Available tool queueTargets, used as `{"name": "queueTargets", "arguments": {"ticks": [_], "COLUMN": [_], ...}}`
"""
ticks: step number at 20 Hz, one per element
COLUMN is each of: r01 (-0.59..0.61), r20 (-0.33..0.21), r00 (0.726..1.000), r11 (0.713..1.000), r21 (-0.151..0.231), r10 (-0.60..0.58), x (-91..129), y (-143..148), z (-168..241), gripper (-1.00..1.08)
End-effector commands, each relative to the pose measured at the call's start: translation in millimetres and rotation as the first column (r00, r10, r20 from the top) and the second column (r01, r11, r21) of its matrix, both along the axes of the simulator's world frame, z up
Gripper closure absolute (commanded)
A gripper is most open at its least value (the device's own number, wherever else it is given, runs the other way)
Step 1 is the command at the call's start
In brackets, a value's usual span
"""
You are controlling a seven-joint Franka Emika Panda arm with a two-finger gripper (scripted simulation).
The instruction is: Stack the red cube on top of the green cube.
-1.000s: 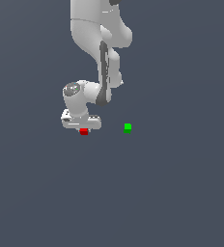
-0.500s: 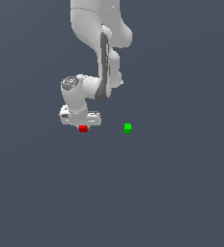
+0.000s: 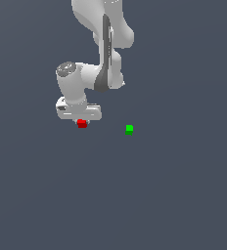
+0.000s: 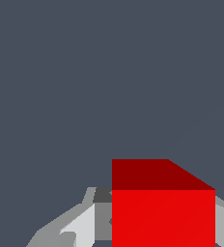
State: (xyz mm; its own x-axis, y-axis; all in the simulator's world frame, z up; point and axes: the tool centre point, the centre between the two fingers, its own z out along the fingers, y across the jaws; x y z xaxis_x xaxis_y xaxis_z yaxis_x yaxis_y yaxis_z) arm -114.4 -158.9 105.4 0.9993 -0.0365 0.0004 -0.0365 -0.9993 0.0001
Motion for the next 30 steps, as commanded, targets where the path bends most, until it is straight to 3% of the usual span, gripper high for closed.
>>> {"name": "queueTargets", "arguments": {"ticks": [1, 11, 16, 23, 30], "r01": [0.000, -0.001, -0.001, -0.001, -0.001], "r20": [-0.001, 0.000, 0.000, 0.000, 0.000], "r00": [1.000, 1.000, 1.000, 1.000, 1.000], "r11": [1.000, 1.000, 1.000, 1.000, 1.000], "r21": [0.000, 0.000, 0.000, 0.000, 0.001], "r10": [0.000, 0.001, 0.001, 0.001, 0.001], "x": [-0.1, 0.9, -0.6, -4.9, -10.5], "y": [-0.1, 1.3, 16.8, 65.4, 140.8], "z": [9.1, 14.1, 10.4, -1.1, -18.7], "gripper": [1.08, 1.08, 1.08, 1.08, 1.08]}}
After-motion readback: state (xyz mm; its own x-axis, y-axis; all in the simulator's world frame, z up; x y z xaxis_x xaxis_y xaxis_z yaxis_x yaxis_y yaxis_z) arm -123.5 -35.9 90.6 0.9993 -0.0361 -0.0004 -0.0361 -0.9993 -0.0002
